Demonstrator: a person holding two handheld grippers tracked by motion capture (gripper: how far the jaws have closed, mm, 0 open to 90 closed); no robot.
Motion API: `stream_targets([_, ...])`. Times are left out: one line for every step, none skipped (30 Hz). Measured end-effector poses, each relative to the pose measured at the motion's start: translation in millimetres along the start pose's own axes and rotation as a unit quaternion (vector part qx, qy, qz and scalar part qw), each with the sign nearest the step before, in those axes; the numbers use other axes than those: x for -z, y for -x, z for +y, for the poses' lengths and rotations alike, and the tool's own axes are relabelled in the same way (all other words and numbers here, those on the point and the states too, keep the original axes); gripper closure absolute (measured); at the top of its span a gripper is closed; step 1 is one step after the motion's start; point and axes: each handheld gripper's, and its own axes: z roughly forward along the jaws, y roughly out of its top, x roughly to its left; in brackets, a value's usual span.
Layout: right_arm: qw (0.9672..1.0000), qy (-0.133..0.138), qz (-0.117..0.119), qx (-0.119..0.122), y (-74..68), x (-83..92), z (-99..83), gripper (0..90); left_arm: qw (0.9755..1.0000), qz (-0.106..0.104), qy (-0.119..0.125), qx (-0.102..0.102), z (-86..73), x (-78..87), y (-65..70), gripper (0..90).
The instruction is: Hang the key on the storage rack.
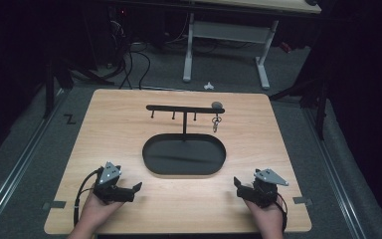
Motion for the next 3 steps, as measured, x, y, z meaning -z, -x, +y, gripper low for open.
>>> stream_targets([1.0000, -0.002, 0.001, 0.001, -1.1, -0.9, 0.0, 11.7, 1.0000, -0.002, 0.000, -0.001, 0.3, 0.2, -0.2, 0.0])
stream_targets([1.0000, -0.004, 0.001, 0.000, -1.3, -1.3, 0.1, 11.5, 1.0000, -0.004, 0.000, -0.004, 0.7, 0.4, -0.1, 0.0])
stream_targets([1.0000, -0.005, 0.000, -0.002, -1.3, -1.8, 0.3, 11.5, 1.0000, -0.005, 0.000, -0.008, 0.9, 0.6, 0.2, 0.0])
